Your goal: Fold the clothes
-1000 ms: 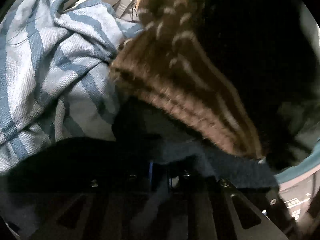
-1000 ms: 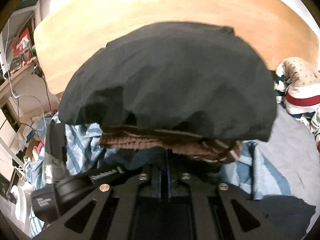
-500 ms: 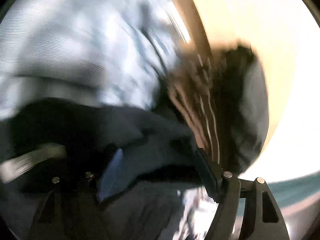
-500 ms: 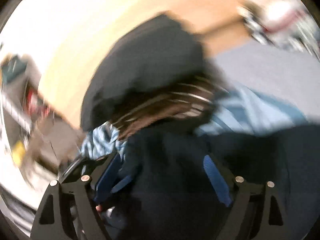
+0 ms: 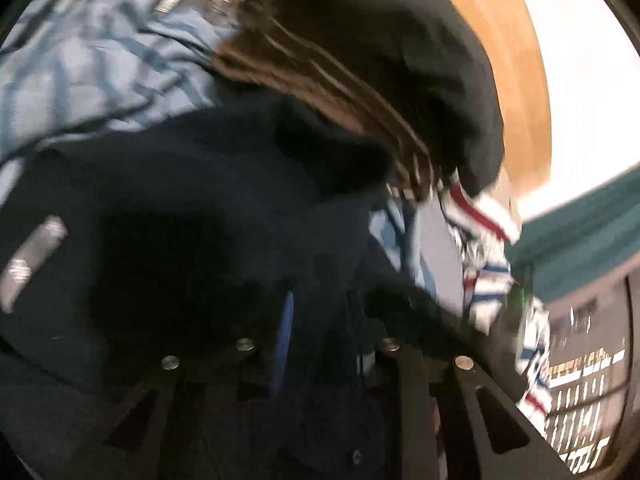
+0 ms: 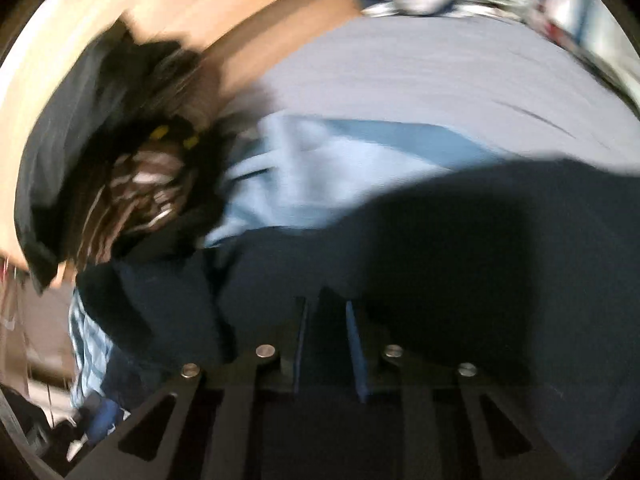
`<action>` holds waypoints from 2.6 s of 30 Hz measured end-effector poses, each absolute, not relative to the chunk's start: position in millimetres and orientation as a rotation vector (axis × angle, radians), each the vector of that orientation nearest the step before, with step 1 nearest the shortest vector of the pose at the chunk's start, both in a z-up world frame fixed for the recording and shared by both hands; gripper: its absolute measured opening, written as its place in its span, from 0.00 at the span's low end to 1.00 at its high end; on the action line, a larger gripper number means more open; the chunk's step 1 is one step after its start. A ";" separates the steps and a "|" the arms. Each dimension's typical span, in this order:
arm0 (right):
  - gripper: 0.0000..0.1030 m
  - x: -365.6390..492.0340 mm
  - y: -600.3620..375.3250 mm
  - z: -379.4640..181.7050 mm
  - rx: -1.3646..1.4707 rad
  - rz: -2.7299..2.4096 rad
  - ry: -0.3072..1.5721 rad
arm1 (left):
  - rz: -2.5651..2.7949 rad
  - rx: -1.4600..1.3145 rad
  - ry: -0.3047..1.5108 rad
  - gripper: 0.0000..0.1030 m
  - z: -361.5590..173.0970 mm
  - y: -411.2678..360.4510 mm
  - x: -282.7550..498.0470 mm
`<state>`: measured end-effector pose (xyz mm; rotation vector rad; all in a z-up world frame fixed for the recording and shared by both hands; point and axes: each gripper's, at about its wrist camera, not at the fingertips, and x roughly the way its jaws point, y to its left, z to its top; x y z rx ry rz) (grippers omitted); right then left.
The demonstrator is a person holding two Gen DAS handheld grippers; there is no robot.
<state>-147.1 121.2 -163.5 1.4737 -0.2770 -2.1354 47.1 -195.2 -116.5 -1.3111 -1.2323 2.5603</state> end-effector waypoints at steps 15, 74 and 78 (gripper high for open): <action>0.13 -164.3 92.4 -139.5 1.295 -2.129 -0.152 | 2.465 -1.496 -1.328 0.25 -181.5 -194.6 27.3; 0.40 -32.0 451.4 -193.3 1.883 -2.452 -1.065 | 2.608 -1.211 -1.905 0.68 -117.9 -227.3 301.8; 0.36 -30.1 438.7 -190.9 1.928 -2.468 -0.951 | 2.595 -1.232 -1.861 0.68 -114.3 -219.0 302.2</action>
